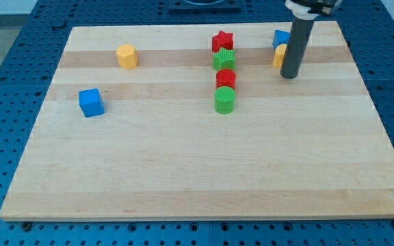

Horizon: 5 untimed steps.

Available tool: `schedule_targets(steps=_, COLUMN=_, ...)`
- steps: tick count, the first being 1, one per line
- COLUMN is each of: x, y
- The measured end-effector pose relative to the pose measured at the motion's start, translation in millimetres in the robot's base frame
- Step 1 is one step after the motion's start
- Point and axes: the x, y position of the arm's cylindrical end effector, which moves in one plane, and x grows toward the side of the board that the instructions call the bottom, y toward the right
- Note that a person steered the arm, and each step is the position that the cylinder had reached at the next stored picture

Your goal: Move the blue cube below the green circle

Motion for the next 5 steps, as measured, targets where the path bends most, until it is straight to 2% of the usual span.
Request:
schedule_targets(steps=1, x=0.1, y=0.0)
schedule_targets(steps=2, x=20.8, y=-18.7)
schedule_targets(steps=5, x=125.7, y=-73.8)
